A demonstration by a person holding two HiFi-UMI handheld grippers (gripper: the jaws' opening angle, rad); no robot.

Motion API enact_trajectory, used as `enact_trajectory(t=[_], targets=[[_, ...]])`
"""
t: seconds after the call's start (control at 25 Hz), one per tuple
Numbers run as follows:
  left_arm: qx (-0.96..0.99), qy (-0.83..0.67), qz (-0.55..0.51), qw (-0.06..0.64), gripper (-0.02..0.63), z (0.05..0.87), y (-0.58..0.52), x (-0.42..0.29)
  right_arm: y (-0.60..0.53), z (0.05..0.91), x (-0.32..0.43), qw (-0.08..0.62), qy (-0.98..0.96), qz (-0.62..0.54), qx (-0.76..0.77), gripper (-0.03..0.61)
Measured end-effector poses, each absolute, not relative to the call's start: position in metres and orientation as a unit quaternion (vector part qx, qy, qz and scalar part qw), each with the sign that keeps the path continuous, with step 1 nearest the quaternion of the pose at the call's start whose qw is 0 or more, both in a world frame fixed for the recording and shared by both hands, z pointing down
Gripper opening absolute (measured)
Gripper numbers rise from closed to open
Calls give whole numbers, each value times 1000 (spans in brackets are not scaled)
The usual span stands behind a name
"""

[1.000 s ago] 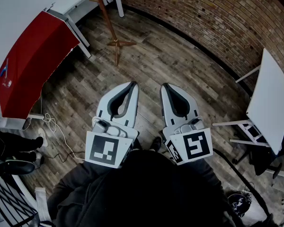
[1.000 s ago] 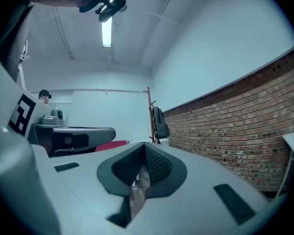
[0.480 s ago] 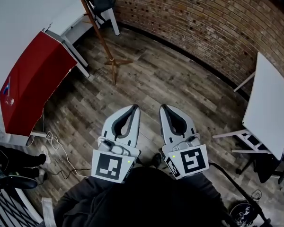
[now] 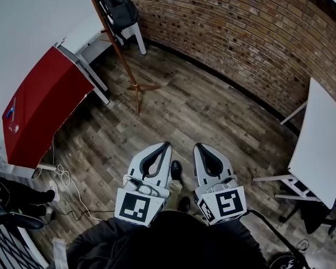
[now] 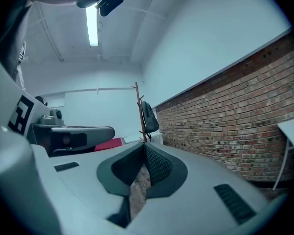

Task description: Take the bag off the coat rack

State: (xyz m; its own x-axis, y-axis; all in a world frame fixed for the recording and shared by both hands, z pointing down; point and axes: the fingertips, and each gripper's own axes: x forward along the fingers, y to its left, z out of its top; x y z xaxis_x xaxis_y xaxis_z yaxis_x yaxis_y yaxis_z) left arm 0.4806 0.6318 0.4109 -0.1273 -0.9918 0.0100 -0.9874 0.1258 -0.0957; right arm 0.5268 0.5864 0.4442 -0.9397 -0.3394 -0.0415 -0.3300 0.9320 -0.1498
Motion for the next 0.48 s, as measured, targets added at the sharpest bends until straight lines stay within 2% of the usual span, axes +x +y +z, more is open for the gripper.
enact_trajectory(t=[0.48], targets=[[-668, 744, -12, 17, 9, 400, 495, 375, 456, 428, 422, 17, 983, -54, -173, 8]])
